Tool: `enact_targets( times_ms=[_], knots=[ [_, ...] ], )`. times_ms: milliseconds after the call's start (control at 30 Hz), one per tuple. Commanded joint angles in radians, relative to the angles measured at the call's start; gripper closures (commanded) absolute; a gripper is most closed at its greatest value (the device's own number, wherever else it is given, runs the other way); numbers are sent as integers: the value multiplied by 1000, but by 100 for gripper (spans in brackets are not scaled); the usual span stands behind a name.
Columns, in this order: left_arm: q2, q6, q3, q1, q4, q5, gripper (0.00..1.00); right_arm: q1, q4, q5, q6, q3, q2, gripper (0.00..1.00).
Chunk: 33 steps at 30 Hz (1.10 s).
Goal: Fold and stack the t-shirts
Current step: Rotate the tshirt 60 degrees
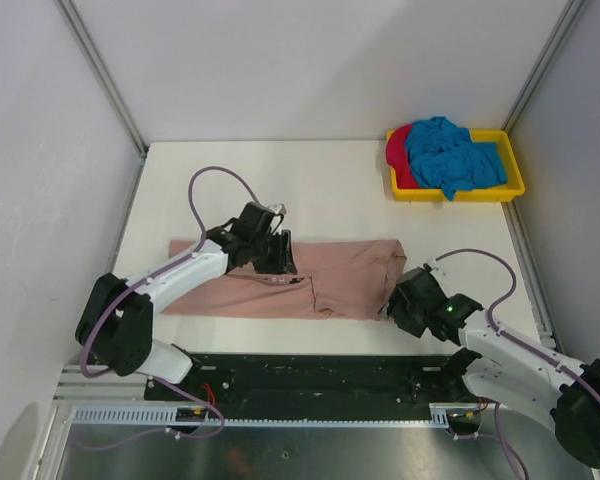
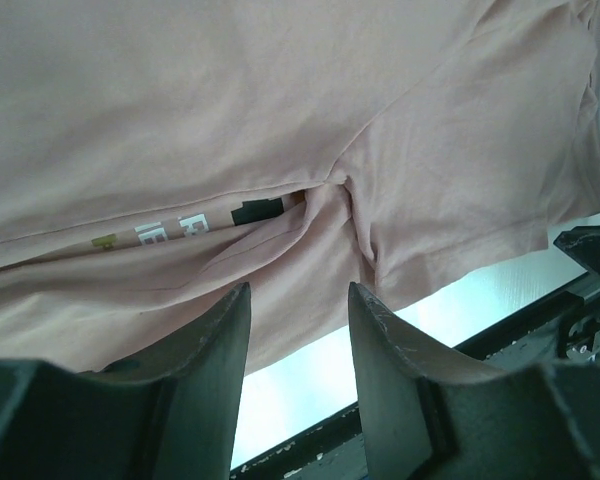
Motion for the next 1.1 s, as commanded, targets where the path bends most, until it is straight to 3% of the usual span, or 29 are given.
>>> enact_targets(
  times_ms=[0, 467, 633, 800, 1067],
  knots=[
    [-48, 23, -15, 17, 3, 21, 52, -11, 59, 57, 53, -5, 2, 37],
    [-119, -45, -84, 154, -25, -36, 52, -95, 243, 42, -66, 24, 220, 51],
    [-134, -55, -99, 165, -26, -36, 52, -153, 326, 21, -166, 100, 367, 53],
    [-138, -55, -113, 166, -28, -30, 52, -200, 381, 12, -285, 304, 611, 58],
    [-128, -47, -132, 166, -32, -9, 52, -269, 313, -45, -479, 811, 1038, 60]
  ],
)
